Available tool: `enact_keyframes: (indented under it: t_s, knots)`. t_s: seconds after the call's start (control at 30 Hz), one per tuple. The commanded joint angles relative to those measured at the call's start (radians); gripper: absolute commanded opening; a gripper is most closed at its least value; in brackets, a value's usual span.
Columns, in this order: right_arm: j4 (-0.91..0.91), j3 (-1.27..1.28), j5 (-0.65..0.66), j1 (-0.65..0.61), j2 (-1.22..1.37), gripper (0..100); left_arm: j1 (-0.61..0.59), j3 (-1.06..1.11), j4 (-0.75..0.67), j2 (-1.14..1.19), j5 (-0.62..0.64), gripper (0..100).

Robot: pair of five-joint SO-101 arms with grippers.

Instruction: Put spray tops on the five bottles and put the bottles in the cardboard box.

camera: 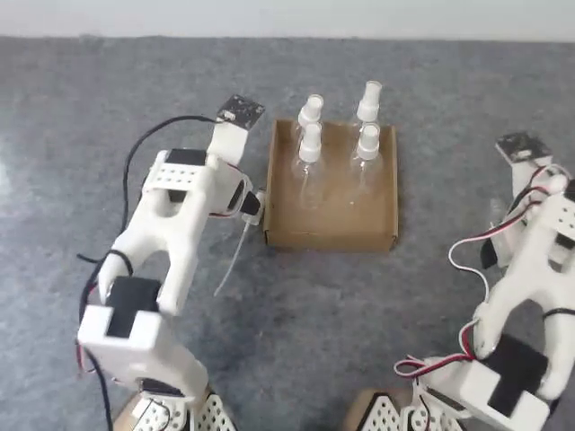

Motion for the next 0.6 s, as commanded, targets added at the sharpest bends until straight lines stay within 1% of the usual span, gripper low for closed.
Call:
enact_keyframes:
  t_s: [0.0, 0.2, 0.33, 0.43, 0.57]
  knots:
    - [-0.087, 0.035, 0.011, 0.013, -0.007, 0.6, 0.008, -0.096, -0.018, 0.023, 0.009, 26]
    - [-0.119, 0.075, 0.011, 0.013, -0.001, 0.6, 0.035, -0.154, -0.025, 0.106, 0.009, 26]
    - [-0.114, 0.077, 0.012, 0.015, -0.001, 0.6, 0.021, -0.206, -0.018, 0.196, 0.011, 25]
    - [-0.110, 0.077, 0.012, 0.015, -0.002, 0.6, -0.023, -0.225, -0.017, 0.215, 0.011, 19]
    - [-0.120, 0.083, 0.014, 0.008, 0.001, 0.6, -0.072, -0.226, -0.017, 0.170, 0.011, 10]
